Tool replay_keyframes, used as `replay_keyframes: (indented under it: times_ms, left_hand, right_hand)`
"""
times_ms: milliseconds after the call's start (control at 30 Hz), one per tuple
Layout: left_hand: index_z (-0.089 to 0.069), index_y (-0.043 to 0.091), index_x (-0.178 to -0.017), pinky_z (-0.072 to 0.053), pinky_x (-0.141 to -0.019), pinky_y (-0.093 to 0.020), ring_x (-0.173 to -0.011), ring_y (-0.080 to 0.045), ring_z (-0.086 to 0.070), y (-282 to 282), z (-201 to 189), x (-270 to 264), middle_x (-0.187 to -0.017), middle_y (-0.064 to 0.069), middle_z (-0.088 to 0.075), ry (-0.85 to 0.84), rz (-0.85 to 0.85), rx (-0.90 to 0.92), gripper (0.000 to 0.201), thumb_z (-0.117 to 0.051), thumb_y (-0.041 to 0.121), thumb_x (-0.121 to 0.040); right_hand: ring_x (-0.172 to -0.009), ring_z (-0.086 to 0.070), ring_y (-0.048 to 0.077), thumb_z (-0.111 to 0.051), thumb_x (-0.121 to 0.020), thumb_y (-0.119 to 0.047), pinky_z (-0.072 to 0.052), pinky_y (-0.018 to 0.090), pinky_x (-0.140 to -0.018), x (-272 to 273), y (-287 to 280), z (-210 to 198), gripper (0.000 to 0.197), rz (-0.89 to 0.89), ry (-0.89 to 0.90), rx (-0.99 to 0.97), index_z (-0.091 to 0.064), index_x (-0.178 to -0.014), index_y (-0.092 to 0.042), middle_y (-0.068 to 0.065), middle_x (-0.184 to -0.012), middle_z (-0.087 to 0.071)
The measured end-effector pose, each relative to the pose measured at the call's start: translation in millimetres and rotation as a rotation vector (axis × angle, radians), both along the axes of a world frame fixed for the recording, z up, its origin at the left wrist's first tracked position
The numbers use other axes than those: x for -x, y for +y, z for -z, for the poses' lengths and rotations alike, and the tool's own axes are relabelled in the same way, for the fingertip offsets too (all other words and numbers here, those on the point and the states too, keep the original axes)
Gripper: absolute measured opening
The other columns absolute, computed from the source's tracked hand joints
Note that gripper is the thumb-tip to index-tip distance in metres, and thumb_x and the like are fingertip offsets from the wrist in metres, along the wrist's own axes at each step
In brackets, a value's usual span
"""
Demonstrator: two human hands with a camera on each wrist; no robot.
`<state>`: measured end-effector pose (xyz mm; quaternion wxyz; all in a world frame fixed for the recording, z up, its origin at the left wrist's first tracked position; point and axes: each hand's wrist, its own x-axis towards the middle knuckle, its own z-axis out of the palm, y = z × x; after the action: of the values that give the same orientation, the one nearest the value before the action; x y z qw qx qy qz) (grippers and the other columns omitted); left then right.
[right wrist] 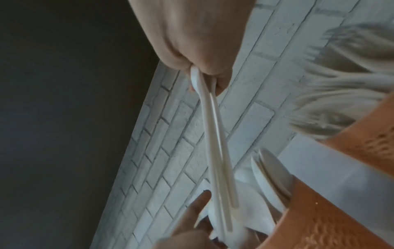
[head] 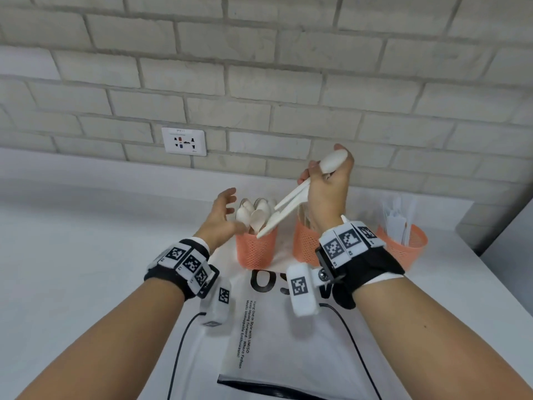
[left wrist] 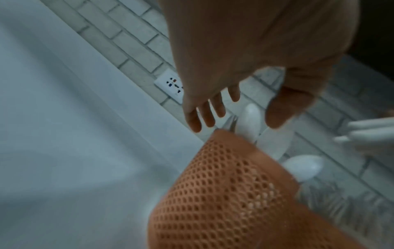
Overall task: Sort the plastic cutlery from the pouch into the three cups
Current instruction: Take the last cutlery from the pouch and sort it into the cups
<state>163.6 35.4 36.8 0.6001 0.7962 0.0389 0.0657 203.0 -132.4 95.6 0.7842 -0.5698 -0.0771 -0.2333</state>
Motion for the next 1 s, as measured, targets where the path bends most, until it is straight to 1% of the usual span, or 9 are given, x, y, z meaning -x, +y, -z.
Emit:
replay_keyframes:
  times_ms: [133,267,433,500,633,700,767,867,1000]
  left_hand:
    - [0.010,0.023,-0.148,-0.035,-0.095,-0.023,-0.117,-0.011,-0.042,-10.3,12.7,-4.9,-0.150,-0.005,-0.026,0.091,0.165,-0.053,0.123,-0.080,0.001,-0.066]
    - [0.004,0.028,-0.147,-0.039,-0.101,-0.029,-0.111,-0.014,-0.053,-15.1,27.4,-14.3,-0.134,-0.006,-0.048,0.045,0.052,0.036,0.126,-0.086,0.011,-0.060]
    - [-0.004,0.023,-0.147,-0.045,-0.076,-0.008,-0.090,-0.003,-0.059,-16.3,31.6,-16.4,-0.118,-0.003,-0.055,0.000,0.042,0.072,0.114,-0.082,0.005,-0.065]
    - [-0.008,0.023,-0.146,-0.047,-0.074,-0.008,-0.087,-0.002,-0.060,-16.1,34.5,-17.6,-0.112,-0.002,-0.057,-0.011,0.039,0.092,0.114,-0.083,0.004,-0.063]
    - [-0.008,0.024,-0.146,-0.044,-0.089,-0.022,-0.102,-0.013,-0.059,-17.7,35.3,-17.4,-0.125,-0.007,-0.055,-0.011,0.030,0.095,0.119,-0.087,0.013,-0.057]
    - [-0.008,0.024,-0.146,-0.042,-0.090,-0.021,-0.104,-0.014,-0.058,-18.1,35.3,-17.8,-0.126,-0.006,-0.053,-0.014,0.018,0.086,0.115,-0.085,0.011,-0.061]
    - [-0.009,0.024,-0.146,-0.043,-0.091,-0.023,-0.104,-0.015,-0.058,-17.4,36.6,-18.7,-0.125,-0.007,-0.053,-0.014,0.016,0.078,0.114,-0.085,0.011,-0.061]
    - [-0.010,0.024,-0.146,-0.048,-0.088,-0.025,-0.096,-0.016,-0.061,-16.2,39.6,-20.5,-0.122,-0.013,-0.057,-0.015,0.017,0.068,0.114,-0.085,0.012,-0.060]
    - [-0.011,0.021,-0.146,-0.046,-0.078,-0.015,-0.089,-0.008,-0.060,-15.6,39.4,-20.9,-0.116,-0.007,-0.058,-0.018,0.007,0.041,0.106,-0.081,0.010,-0.067]
  right_hand:
    - [-0.054,-0.053,0.008,-0.044,-0.091,0.005,-0.052,0.027,-0.062,-2.4,15.3,9.2,0.041,0.099,-0.115,0.088,-0.036,-0.125,-0.016,-0.005,-0.072,-0.053]
    - [-0.062,-0.054,0.013,-0.045,-0.094,-0.003,-0.049,0.015,-0.060,1.6,31.4,29.2,0.037,0.072,-0.177,0.252,-0.036,-0.125,-0.021,-0.003,-0.075,-0.054]
    - [-0.057,-0.055,0.001,-0.046,-0.095,-0.009,-0.046,0.010,-0.058,-3.1,40.6,61.8,0.036,-0.010,-0.098,0.392,-0.035,-0.129,-0.013,0.001,-0.069,-0.057]
    - [-0.060,-0.058,0.000,-0.047,-0.094,-0.008,-0.045,0.007,-0.060,-3.5,40.2,65.7,0.037,-0.049,-0.076,0.448,-0.034,-0.129,-0.010,-0.003,-0.068,-0.058]
    - [-0.075,-0.066,0.023,-0.053,-0.091,-0.017,-0.056,0.030,-0.072,-2.9,35.1,57.7,0.048,-0.113,-0.053,0.445,-0.030,-0.132,-0.027,0.001,-0.081,-0.061]
    - [-0.073,-0.064,0.021,-0.052,-0.092,-0.023,-0.054,0.031,-0.071,-4.5,32.8,53.1,0.050,-0.080,-0.087,0.499,-0.031,-0.136,-0.034,0.001,-0.084,-0.059]
    - [-0.073,-0.059,0.010,-0.045,-0.095,-0.016,-0.052,0.025,-0.073,-7.5,32.8,52.1,0.039,0.002,-0.131,0.680,-0.044,-0.134,-0.022,0.001,-0.089,-0.061]
    - [-0.084,-0.062,0.021,-0.044,-0.090,-0.008,-0.050,0.043,-0.084,-5.4,31.4,60.4,0.032,0.089,-0.252,0.966,-0.066,-0.113,-0.010,0.011,-0.099,-0.065]
    - [-0.112,-0.056,0.033,-0.041,-0.088,-0.009,-0.040,0.044,-0.098,6.3,29.3,73.1,0.043,0.151,-0.228,1.174,-0.055,-0.129,-0.010,0.016,-0.132,-0.053]
